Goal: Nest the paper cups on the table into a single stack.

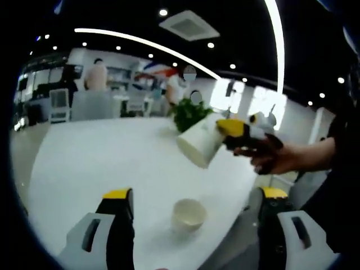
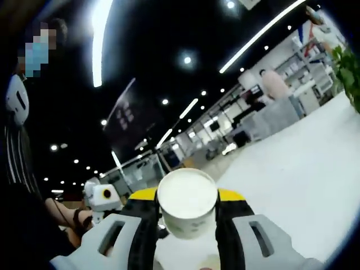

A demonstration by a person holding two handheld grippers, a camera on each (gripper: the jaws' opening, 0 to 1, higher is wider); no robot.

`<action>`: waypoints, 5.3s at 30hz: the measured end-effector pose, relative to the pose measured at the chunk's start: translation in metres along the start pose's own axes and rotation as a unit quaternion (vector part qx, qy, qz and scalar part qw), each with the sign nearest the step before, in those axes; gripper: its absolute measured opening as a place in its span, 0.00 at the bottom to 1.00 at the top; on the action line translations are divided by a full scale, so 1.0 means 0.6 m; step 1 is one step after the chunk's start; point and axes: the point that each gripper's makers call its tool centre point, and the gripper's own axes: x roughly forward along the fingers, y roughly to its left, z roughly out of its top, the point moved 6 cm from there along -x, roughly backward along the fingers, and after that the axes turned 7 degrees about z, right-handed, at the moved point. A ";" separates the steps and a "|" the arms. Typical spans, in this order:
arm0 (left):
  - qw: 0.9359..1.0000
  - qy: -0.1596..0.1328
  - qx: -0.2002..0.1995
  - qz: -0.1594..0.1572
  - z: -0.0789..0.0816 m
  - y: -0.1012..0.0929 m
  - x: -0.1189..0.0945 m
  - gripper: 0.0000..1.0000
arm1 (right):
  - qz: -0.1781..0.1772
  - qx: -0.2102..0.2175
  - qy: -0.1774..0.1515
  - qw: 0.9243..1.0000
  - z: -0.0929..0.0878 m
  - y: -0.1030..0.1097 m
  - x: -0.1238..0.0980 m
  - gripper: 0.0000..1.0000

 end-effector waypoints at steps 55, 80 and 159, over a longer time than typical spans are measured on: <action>0.970 -0.129 -0.162 -0.132 0.073 -0.032 -0.039 0.02 | 0.126 0.118 -0.021 0.985 -0.059 0.073 0.020 0.37; 0.992 0.045 0.011 -0.120 0.089 -0.023 -0.001 0.00 | 0.021 -0.205 0.153 0.967 -0.046 0.051 -0.047 0.85; 0.887 0.277 0.340 -0.145 -0.040 -0.019 0.144 0.31 | -0.087 -0.161 0.210 0.960 -0.123 -0.030 -0.150 0.98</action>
